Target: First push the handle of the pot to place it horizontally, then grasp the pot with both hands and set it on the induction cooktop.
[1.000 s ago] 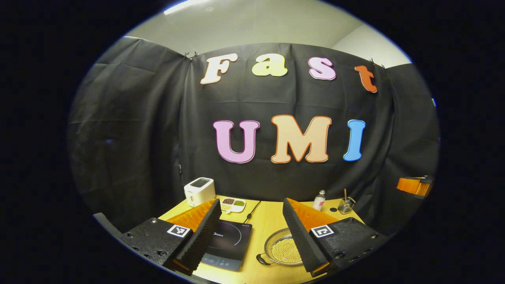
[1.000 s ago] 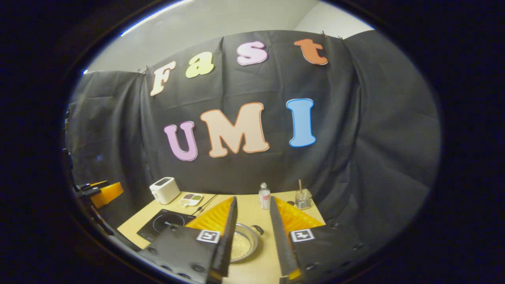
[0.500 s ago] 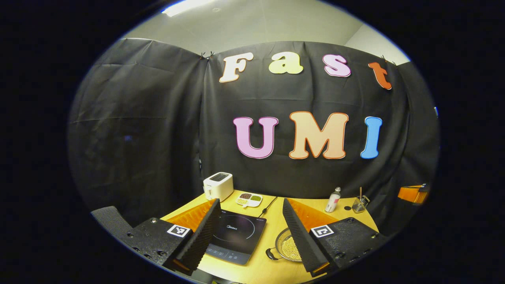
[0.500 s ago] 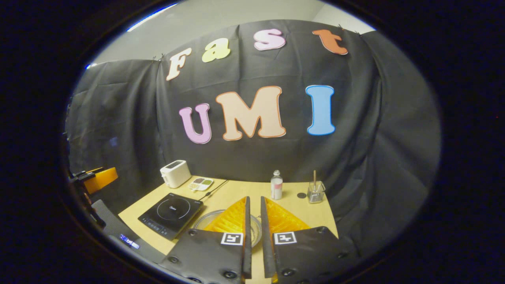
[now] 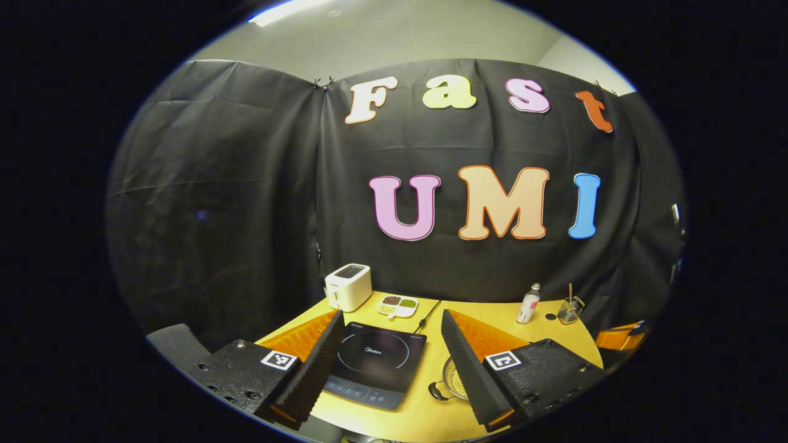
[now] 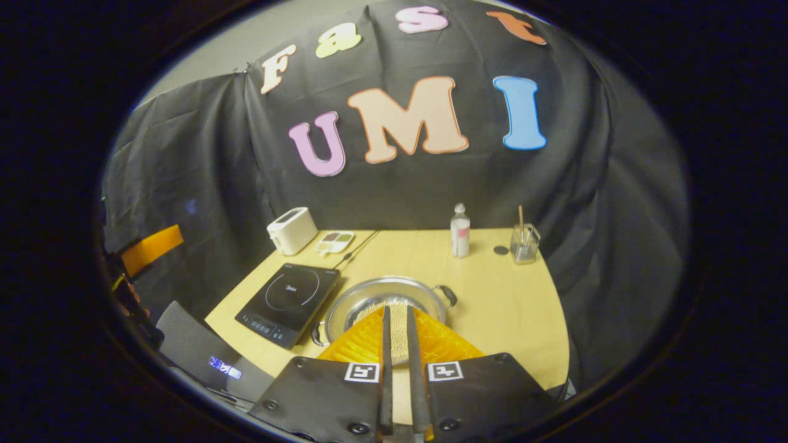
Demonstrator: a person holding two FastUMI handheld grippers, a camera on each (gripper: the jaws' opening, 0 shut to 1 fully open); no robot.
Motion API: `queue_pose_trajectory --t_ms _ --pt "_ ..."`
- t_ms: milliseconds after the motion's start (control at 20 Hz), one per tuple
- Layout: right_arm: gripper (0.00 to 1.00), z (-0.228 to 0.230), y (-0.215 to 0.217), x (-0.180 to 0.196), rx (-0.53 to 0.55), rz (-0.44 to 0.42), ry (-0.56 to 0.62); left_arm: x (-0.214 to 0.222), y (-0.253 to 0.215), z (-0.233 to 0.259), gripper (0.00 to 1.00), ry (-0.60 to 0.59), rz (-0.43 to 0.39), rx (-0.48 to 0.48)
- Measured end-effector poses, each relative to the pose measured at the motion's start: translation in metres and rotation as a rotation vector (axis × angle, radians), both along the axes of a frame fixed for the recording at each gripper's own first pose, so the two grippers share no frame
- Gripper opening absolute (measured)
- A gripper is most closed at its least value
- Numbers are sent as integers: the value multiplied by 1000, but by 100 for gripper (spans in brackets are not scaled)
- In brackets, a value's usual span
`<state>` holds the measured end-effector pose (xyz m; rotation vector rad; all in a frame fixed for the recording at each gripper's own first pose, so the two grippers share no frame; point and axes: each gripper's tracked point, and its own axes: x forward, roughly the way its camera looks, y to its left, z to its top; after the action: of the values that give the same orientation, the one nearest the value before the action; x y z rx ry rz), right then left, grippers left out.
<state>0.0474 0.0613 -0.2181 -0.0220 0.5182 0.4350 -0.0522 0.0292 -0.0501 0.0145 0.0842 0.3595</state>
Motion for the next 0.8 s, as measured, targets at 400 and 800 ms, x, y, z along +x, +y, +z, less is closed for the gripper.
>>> queue_pose_trajectory --t_ms 400,800 --pt "14 -99 57 -52 -67 57 310 10 44 -15 92 36 -31 -10" --pt "14 -174 102 -73 -174 9 516 35 86 -42 96 89 -110 -34"
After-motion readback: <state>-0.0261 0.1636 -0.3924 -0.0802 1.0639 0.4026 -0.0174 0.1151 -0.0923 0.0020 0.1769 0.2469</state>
